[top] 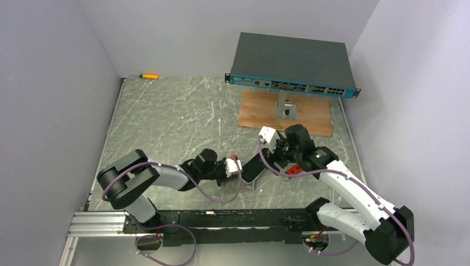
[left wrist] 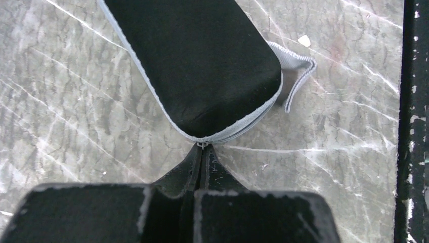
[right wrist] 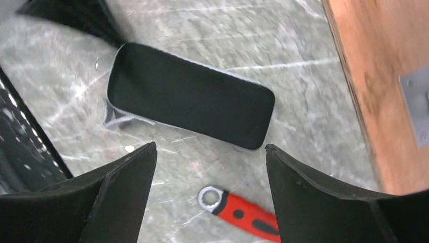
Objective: Open the umbrella
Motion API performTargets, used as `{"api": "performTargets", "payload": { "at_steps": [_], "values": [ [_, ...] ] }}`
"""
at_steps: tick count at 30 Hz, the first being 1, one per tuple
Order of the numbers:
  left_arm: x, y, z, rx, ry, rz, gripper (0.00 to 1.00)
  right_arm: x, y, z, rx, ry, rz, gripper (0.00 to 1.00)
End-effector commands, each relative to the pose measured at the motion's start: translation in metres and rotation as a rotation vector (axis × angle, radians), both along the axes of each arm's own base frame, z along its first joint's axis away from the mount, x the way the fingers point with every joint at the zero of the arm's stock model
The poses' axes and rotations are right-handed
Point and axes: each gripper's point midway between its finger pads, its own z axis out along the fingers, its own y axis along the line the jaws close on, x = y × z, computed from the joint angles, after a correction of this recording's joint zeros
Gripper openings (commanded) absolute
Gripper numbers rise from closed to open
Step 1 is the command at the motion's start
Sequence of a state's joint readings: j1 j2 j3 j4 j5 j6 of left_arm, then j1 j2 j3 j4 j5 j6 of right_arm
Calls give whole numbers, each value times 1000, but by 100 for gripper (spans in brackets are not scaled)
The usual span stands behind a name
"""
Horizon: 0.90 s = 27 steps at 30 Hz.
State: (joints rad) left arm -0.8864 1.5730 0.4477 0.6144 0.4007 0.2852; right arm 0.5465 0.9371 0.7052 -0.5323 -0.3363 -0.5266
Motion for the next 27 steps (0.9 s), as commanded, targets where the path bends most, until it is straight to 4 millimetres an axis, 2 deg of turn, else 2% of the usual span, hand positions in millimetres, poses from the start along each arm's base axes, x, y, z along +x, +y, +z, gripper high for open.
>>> {"api": "performTargets", "payload": {
  "at_steps": [1,3,7,10,13,21,24,27],
  "values": [
    [6,-20,19,-69,-17,13,0,14,-12,29,72,173,-410,76],
    [7,-21,17,-65,-4,25,0,16,-1,38,115,206,-443,74],
    [8,-20,15,-59,-3,42,0,24,2,27,147,305,-605,78],
    [12,-19,17,-56,-15,60,0,26,0,15,185,351,-746,80],
    [15,-18,17,-47,-19,72,0,25,-11,-7,184,425,-941,82],
    [13,-24,23,-71,-37,65,0,17,-3,-41,211,563,-1046,83],
    [6,-30,23,-68,-31,45,0,12,7,-49,237,619,-1022,85],
    [-2,-39,25,-77,-40,17,0,15,19,-53,285,654,-1002,87]
  ]
}}
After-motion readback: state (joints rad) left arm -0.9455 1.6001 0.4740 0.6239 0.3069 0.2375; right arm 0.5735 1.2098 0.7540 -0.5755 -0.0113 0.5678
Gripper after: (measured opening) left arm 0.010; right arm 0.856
